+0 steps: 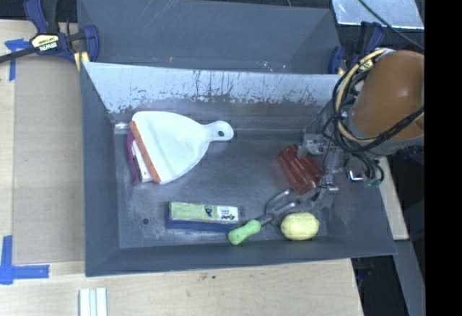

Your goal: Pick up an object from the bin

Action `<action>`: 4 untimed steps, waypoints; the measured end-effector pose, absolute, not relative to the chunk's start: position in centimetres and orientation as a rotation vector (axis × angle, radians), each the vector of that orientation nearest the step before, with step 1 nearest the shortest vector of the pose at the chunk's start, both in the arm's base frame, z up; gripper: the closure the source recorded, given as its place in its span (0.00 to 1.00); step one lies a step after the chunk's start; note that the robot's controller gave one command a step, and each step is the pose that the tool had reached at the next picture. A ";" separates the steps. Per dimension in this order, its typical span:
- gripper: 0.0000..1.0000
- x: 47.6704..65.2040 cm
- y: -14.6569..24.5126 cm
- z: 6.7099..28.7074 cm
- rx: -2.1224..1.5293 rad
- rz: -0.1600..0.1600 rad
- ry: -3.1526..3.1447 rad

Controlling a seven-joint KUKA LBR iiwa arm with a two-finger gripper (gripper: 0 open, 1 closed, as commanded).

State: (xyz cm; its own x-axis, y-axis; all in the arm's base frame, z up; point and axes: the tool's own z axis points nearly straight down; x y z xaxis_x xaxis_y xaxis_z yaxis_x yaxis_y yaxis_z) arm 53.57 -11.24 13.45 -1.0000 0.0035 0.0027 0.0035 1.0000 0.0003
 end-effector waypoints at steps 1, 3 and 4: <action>0.00 53.8 -11.2 13.8 0.001 0.001 -3.145; 0.00 49.4 -10.6 13.2 0.399 0.008 -3.133; 0.00 49.8 -9.8 10.1 0.236 0.006 -3.145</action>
Offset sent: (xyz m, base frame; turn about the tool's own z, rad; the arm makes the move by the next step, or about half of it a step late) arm -0.0441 -0.0035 -0.0645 -0.0880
